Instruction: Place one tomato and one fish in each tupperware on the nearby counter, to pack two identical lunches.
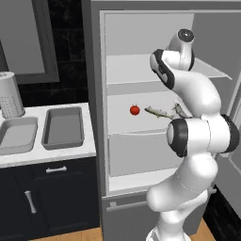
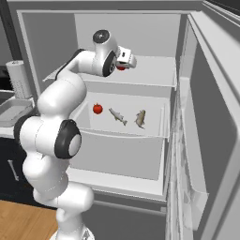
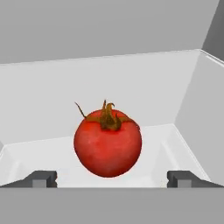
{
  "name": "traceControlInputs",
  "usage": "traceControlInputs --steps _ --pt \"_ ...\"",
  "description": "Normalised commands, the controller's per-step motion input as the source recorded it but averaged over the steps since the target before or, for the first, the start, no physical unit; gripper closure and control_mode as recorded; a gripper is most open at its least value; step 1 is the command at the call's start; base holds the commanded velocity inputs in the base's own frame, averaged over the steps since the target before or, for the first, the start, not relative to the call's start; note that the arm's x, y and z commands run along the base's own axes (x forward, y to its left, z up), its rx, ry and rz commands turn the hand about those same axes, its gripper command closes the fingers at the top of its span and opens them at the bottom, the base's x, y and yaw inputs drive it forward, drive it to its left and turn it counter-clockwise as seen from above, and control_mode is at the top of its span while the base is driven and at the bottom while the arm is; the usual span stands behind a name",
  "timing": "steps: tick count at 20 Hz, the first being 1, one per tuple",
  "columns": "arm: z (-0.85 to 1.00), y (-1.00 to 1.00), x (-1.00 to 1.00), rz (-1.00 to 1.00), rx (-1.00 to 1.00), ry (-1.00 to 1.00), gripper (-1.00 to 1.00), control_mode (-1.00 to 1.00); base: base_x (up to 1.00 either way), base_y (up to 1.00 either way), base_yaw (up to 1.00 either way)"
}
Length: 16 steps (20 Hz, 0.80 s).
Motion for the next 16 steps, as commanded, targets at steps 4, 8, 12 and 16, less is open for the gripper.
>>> traceControlInputs --steps 4,8,12,16 --pt "-0.21 0.00 0.61 0.00 0.00 0.00 -1.00 -1.00 0.00 0.00 0.00" --pt "-0.14 0.00 0.61 0.00 0.00 0.00 -1.00 -1.00 0.00 0.00 0.00" --pt "-0.13 0.00 0.50 0.00 0.00 0.00 1.00 -1.00 0.00 0.00 0.00" --pt "-0.57 0.00 0.03 0.00 0.00 0.00 1.00 -1.00 0.00 0.00 0.00"
